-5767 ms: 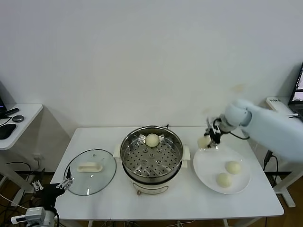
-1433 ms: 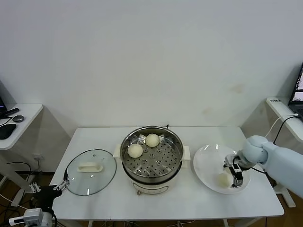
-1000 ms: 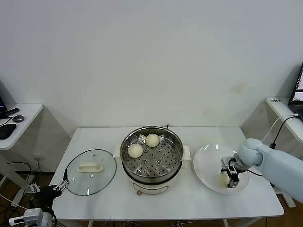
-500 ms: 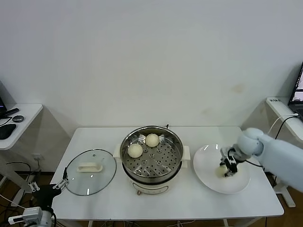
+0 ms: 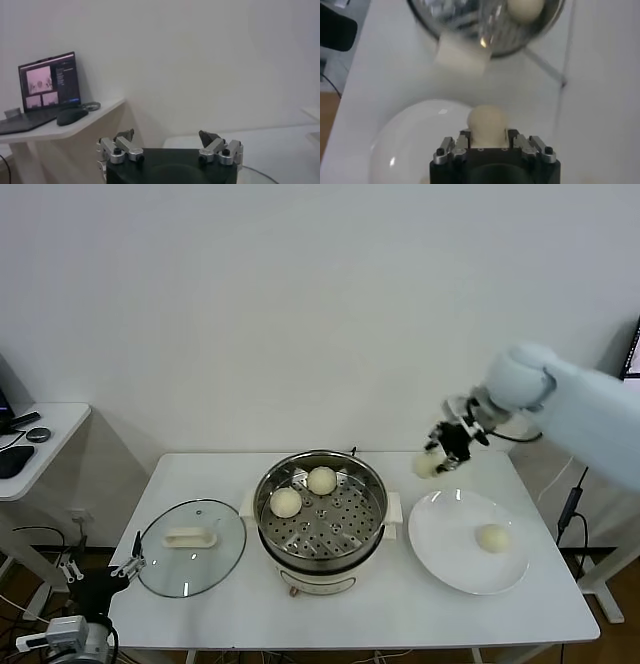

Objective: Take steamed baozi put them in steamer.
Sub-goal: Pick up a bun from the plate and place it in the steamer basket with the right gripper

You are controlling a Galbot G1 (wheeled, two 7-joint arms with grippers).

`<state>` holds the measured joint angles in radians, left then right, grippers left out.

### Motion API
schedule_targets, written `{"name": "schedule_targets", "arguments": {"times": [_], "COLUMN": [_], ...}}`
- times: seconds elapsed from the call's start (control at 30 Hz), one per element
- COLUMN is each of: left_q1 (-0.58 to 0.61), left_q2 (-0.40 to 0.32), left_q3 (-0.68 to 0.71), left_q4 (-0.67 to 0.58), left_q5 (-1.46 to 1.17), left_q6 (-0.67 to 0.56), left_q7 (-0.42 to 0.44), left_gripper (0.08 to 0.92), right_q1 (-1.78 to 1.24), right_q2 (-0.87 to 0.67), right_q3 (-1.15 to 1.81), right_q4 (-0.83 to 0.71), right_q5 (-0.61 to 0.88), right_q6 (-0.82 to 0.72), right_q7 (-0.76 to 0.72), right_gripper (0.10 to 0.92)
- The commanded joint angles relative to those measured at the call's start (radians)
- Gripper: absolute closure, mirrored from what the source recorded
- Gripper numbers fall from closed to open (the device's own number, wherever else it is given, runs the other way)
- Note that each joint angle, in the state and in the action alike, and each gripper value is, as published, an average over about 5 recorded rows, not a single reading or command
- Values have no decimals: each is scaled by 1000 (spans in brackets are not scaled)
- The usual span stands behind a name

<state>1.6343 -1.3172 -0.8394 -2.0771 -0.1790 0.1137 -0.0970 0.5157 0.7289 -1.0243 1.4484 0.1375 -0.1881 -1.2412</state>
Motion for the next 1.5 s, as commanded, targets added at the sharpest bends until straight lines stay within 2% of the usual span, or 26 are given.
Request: {"name": "schedule_targets", "arguments": {"times": [0.03, 0.23, 0.43, 0.73, 1.2, 1.3, 1.5], "left_q1": [-1, 4, 4, -1, 0, 1, 1], "left_q2": [-2, -9, -12, -16, -17, -17, -17], "left_q3": [0, -13, -29, -33, -34, -35, -34], "left_q4": [-1, -5, -1, 11, 19, 19, 16], "left_q5": [1, 1, 1, 2, 1, 1, 1], "left_q6": [1, 1, -1, -2, -8, -8, -8], "left_q7": [0, 0, 0, -2, -5, -6, -5], "left_gripper": [177, 177, 177, 177, 177, 177, 177], "right_q1": [239, 157, 76, -4, -72, -74, -43], "right_q2": [244, 418, 490, 516, 506, 499, 467], "right_q3": [-197, -249, -269, -272, -270, -270, -239], "right_q4": [44, 10, 4, -7, -17, -21, -11], "right_q5": [171, 122, 10, -173, -264, -262, -217], "right_q6": [212, 386, 494, 573, 603, 609, 595], "right_q7": [19, 77, 99, 140, 167, 172, 175], "right_gripper": [571, 568, 567, 558, 516, 492, 340]}}
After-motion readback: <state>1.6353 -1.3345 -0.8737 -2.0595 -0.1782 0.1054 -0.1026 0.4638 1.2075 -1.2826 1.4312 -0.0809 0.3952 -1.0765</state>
